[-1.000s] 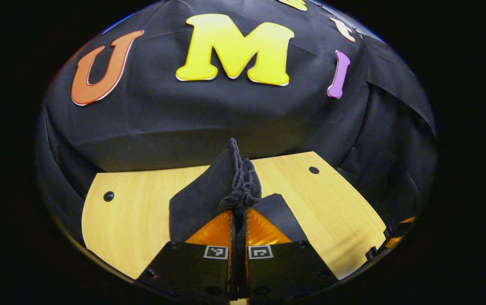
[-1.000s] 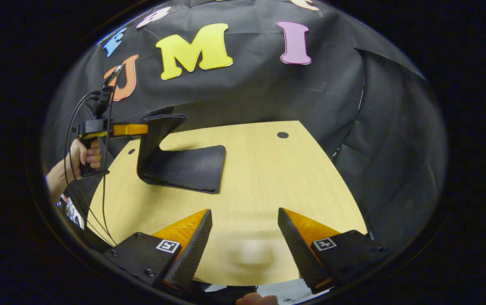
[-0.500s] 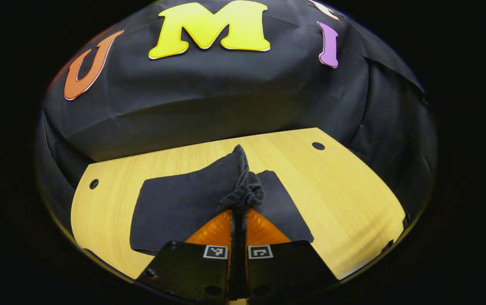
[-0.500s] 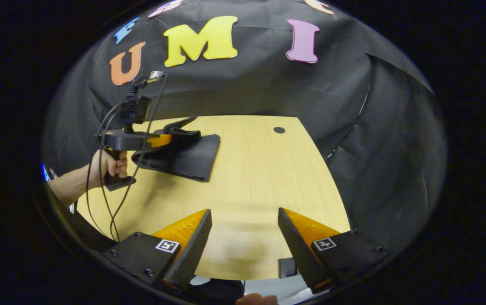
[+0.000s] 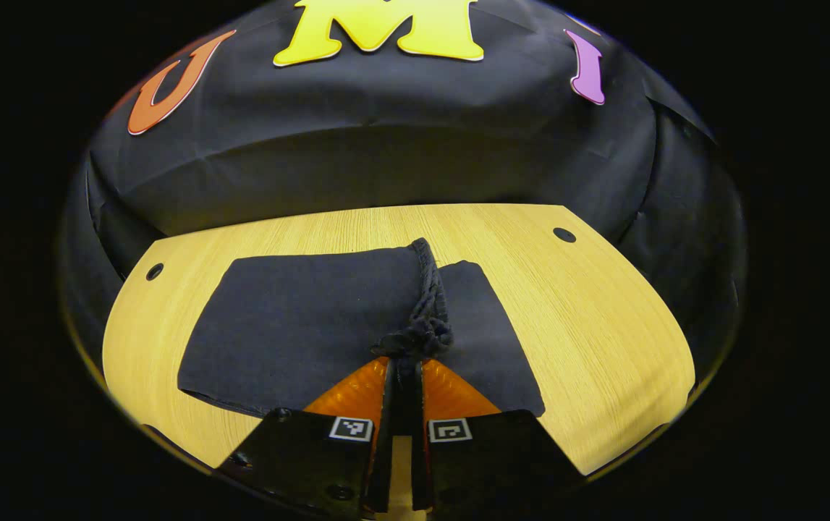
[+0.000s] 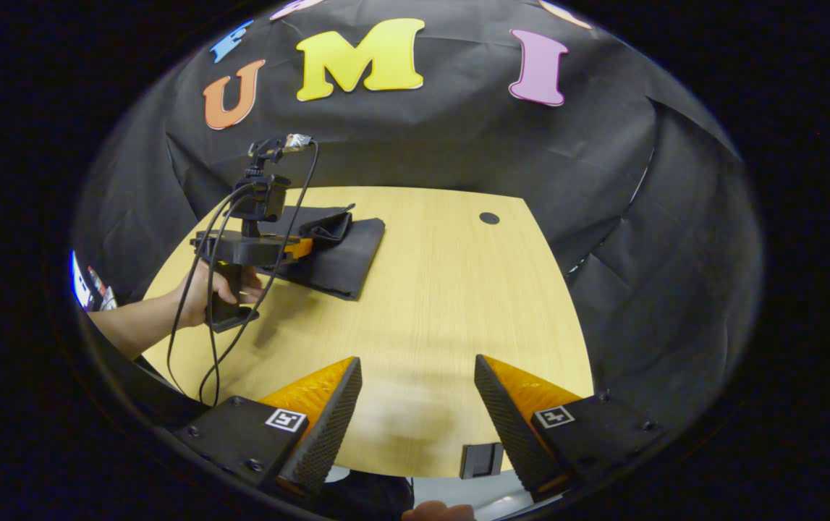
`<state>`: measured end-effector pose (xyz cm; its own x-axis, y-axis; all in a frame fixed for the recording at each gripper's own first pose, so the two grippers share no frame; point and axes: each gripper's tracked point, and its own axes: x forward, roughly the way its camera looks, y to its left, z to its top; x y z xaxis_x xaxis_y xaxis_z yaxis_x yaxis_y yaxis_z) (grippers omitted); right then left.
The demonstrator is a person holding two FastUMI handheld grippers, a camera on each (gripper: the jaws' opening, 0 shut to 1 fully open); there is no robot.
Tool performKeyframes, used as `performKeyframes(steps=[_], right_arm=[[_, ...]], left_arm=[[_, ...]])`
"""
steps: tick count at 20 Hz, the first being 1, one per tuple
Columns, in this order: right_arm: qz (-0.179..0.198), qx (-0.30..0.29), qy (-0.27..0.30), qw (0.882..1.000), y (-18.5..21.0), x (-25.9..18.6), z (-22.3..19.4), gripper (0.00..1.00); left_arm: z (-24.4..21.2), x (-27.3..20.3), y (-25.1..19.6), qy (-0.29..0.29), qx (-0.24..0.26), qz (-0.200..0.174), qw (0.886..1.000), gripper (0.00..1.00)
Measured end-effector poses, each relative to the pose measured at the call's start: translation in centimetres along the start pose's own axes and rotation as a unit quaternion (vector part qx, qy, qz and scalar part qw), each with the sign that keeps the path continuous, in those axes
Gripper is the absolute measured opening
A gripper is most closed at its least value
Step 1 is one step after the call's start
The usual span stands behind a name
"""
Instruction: Grasp the waist and the cuffs of the jeans and fold them to make the two legs overlap; first hold the waist and fold one-third of the jeans toward the cuffs, then hold the cuffs and fold the remaining one-third in the same direction to finish folding.
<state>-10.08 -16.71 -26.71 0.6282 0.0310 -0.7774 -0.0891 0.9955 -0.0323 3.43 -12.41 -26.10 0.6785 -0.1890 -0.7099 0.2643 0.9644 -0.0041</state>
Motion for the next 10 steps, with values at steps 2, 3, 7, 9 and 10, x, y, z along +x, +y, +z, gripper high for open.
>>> performKeyframes(steps=[2,3,7,9,10], right_arm=[[0.003,-0.006,-0.001,1.0,-0.3,0.0,0.1,0.98],[0.005,-0.005,-0.002,1.0,-0.5,0.0,0.3,0.98],[0.019,-0.001,-0.005,1.0,-1.0,0.1,0.6,0.98],[0.026,-0.002,-0.011,1.0,-1.0,0.2,1.1,0.98],[0.031,-0.001,-0.014,0.999,-1.0,0.2,1.2,0.98]], left_arm=[[-0.4,0.1,0.0,0.005,-0.003,0.01,1.0,0.22],[-0.5,0.1,0.0,0.006,-0.002,0.015,1.0,0.23],[-0.8,-0.6,-0.1,0.014,0.023,0.033,0.999,0.25],[-1.0,-1.0,-0.8,0.01,0.017,0.026,0.999,0.5],[-0.9,-1.4,-1.2,0.008,0.013,0.024,1.0,0.51]])
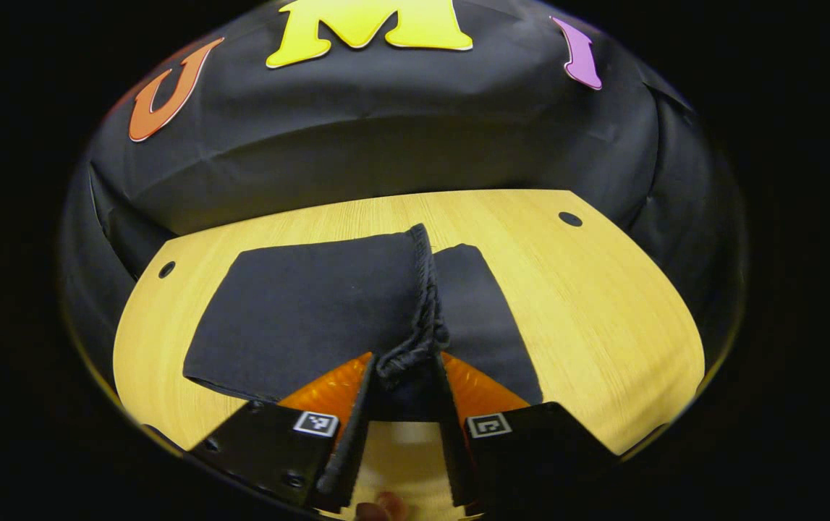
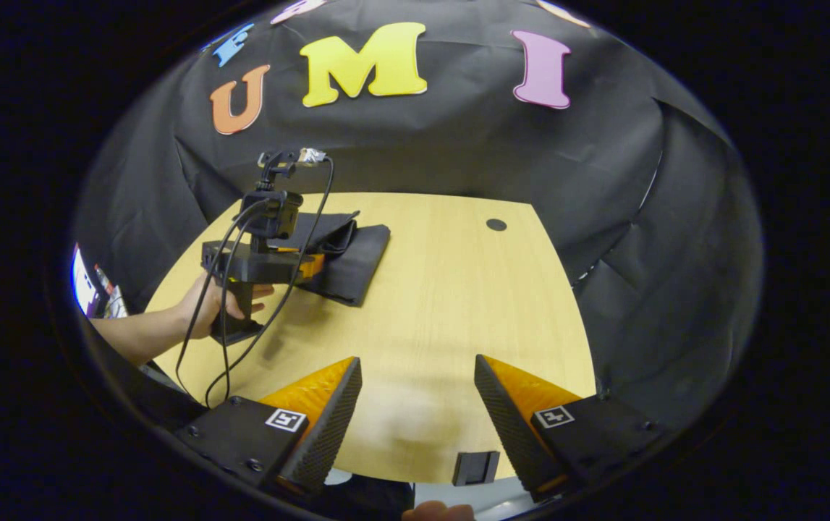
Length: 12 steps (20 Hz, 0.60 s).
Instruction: Grasp the waist and the cuffs of the jeans and fold them to make the two legs overlap; first hold the waist and fold one-third of the jeans toward the cuffs, then hold the cuffs and fold the remaining one-third in the same direction to finish folding.
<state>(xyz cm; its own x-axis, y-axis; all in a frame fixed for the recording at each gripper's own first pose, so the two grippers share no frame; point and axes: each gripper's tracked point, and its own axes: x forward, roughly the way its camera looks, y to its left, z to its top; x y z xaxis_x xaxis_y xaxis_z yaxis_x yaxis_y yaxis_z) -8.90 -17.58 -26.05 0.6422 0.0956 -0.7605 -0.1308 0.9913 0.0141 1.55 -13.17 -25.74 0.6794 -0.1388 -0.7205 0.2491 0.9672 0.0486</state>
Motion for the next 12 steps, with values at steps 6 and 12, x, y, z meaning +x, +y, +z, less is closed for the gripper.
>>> performKeyframes(steps=[6,12], right_arm=[[0.042,-0.013,-0.005,0.999,2.2,1.5,1.7,0.98],[0.038,-0.027,-0.107,0.993,6.4,-0.1,8.4,0.98]], left_arm=[[3.2,-5.1,0.4,-0.062,0.011,0.026,0.998,0.74],[11.7,-16.5,4.9,-0.198,-0.018,0.06,0.978,0.92]])
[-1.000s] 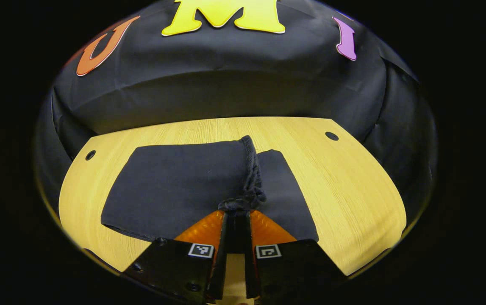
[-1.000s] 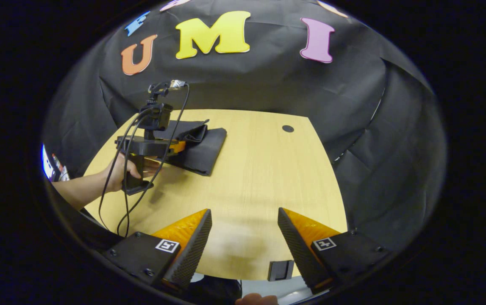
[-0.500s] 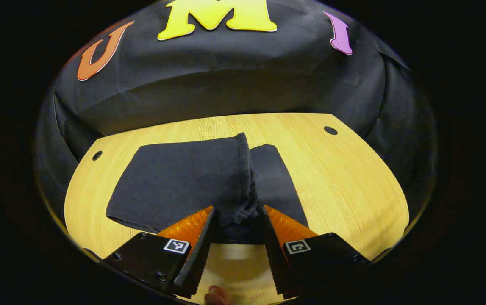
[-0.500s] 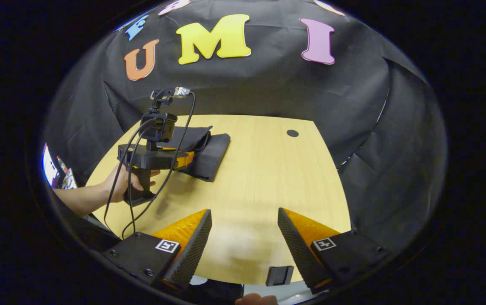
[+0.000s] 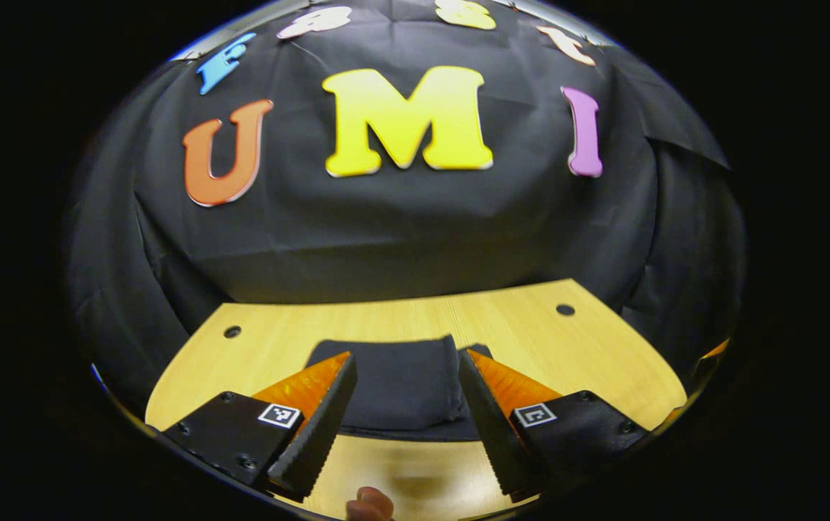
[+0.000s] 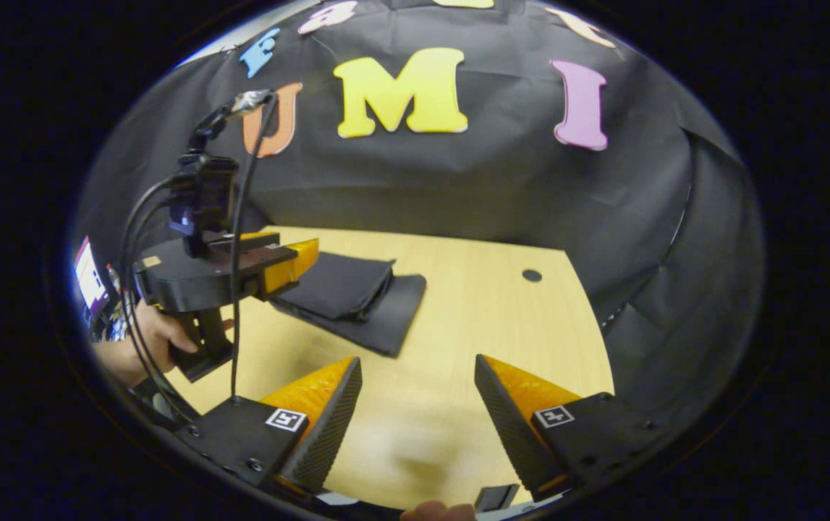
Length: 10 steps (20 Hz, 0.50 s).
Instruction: Grasp the waist and the cuffs of the jeans and fold them to make the two legs overlap; first hold the waist and fold one-third of the jeans toward the cuffs, then hold the cuffs and fold the remaining one-third in the same direction to finish folding.
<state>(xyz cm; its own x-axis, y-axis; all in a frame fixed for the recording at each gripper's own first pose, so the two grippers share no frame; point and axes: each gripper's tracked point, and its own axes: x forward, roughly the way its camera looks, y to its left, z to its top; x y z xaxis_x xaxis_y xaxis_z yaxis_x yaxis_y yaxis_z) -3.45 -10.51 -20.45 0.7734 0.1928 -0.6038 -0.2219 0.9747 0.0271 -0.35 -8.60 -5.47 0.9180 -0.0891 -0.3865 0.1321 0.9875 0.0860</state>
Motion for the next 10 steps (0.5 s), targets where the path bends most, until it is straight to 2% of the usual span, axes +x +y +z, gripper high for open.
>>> performKeyframes(steps=[3,6,7,9,10], right_arm=[[-0.022,0.001,-0.077,0.997,2.4,-1.5,5.0,0.98],[-0.035,0.003,-0.158,0.987,5.6,-3.9,10.3,0.98],[-0.043,0.0,-0.183,0.982,6.6,-4.8,12.1,1.0],[-0.058,-0.008,-0.219,0.974,8.7,-6.5,14.1,0.92],[-0.07,-0.008,-0.234,0.97,9.4,-7.4,14.9,0.92]], left_arm=[[6.4,-4.4,2.8,-0.066,-0.018,0.007,0.998,0.93],[11.6,-10.3,5.4,-0.133,-0.029,0.0,0.991,0.93],[12.8,-12.0,5.8,-0.145,-0.037,-0.008,0.989,0.93],[14.3,-14.6,7.0,-0.162,-0.049,-0.016,0.985,0.94],[14.6,-15.2,7.8,-0.17,-0.049,-0.016,0.984,0.94]])
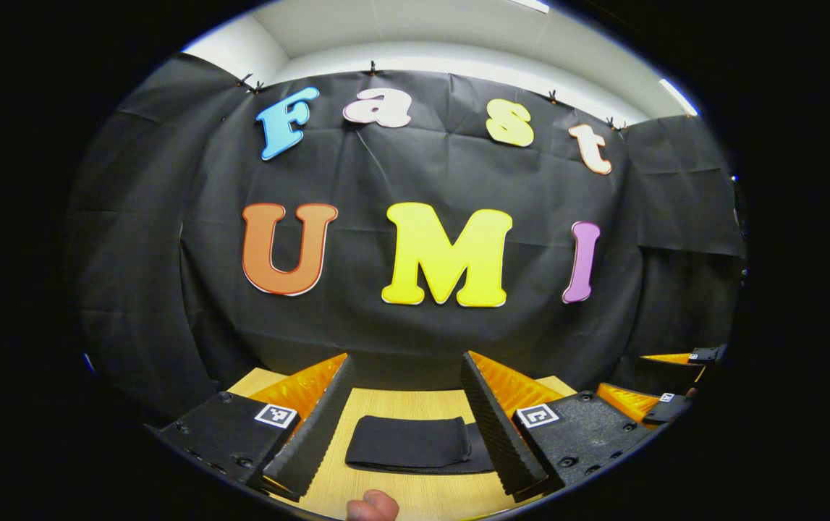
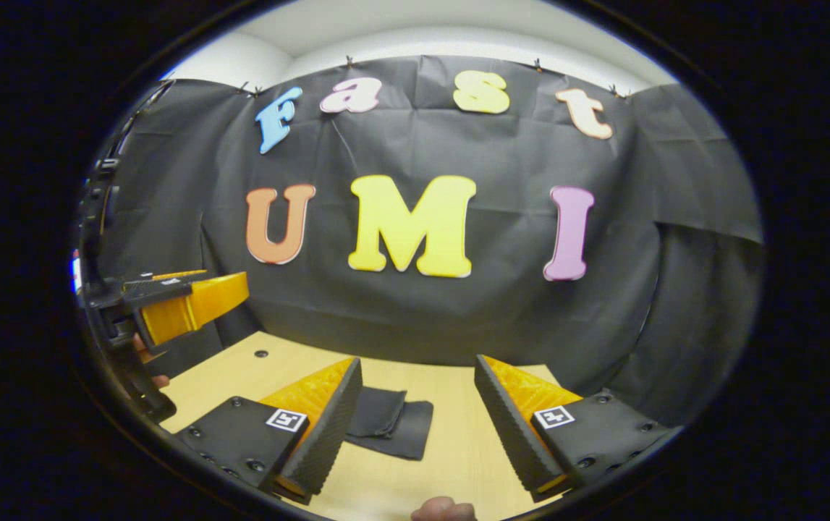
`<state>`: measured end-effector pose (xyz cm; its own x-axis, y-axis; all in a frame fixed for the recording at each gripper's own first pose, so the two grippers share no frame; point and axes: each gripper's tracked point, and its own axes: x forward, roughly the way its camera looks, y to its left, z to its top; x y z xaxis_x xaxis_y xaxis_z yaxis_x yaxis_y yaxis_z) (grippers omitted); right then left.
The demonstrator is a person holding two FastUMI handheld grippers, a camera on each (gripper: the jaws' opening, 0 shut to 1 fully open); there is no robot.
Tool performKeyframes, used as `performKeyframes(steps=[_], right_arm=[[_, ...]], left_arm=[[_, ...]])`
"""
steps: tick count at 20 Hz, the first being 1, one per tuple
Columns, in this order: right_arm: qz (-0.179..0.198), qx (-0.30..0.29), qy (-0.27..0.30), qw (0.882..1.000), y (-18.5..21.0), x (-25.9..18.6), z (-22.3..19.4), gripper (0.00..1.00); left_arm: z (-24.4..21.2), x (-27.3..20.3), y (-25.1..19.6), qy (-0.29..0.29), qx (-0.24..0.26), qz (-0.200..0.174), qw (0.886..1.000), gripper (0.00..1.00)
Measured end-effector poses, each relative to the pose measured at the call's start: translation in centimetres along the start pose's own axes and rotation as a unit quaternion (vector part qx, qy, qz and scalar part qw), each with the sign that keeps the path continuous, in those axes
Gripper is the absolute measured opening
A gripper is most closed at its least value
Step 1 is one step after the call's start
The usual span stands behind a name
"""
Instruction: Grasp the waist and the cuffs of the jeans and fold them to make the two legs overlap; first hold the waist and fold one-third of the jeans toward the cuffs, then hold the cuffs and fold the remaining one-third in the same direction to finish folding.
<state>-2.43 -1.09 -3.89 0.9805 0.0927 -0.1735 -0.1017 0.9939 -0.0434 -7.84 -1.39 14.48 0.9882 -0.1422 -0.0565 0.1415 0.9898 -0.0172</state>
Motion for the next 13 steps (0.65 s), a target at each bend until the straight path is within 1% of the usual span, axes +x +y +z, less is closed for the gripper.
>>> performKeyframes(steps=[1,2,3,4,5,6,8,9,10,13], right_arm=[[-0.011,0.003,-0.013,1.0,0.7,-0.6,1.1,0.92],[-0.017,0.005,-0.025,1.0,1.4,-1.1,2.0,0.96],[-0.02,0.006,-0.037,0.999,2.1,-1.7,3.0,0.93],[-0.023,0.007,-0.048,0.999,2.6,-2.1,3.8,0.93],[-0.027,0.008,-0.059,0.998,3.1,-2.6,4.6,0.93],[-0.028,0.009,-0.065,0.997,3.6,-3.1,4.9,0.92],[-0.015,0.012,-0.07,0.997,5.3,-4.1,5.3,0.93],[-0.012,0.011,-0.072,0.997,5.9,-4.3,5.5,0.96],[-0.011,0.01,-0.073,0.997,6.1,-4.8,5.6,0.93],[-0.001,0.012,-0.076,0.997,6.3,-5.1,6.2,0.93]], left_arm=[[0.6,-0.7,0.5,-0.009,0.008,0.001,1.0,0.94],[1.2,-1.6,1.2,-0.018,0.02,0.006,1.0,0.92],[1.8,-2.5,1.7,-0.026,0.034,0.007,0.999,0.9],[2.0,-3.4,1.8,-0.034,0.042,0.003,0.999,0.88],[2.4,-4.0,1.6,-0.043,0.046,-0.006,0.998,0.88],[2.8,-4.5,1.7,-0.048,0.048,-0.007,0.998,0.89],[3.1,-5.5,2.0,-0.053,0.037,-0.004,0.998,0.88],[3.3,-6.0,2.3,-0.05,0.027,-0.002,0.998,0.88],[3.6,-6.0,3.0,-0.05,0.018,0.004,0.999,1.0],[3.8,-6.8,3.9,-0.048,0.004,0.004,0.999,1.0]])
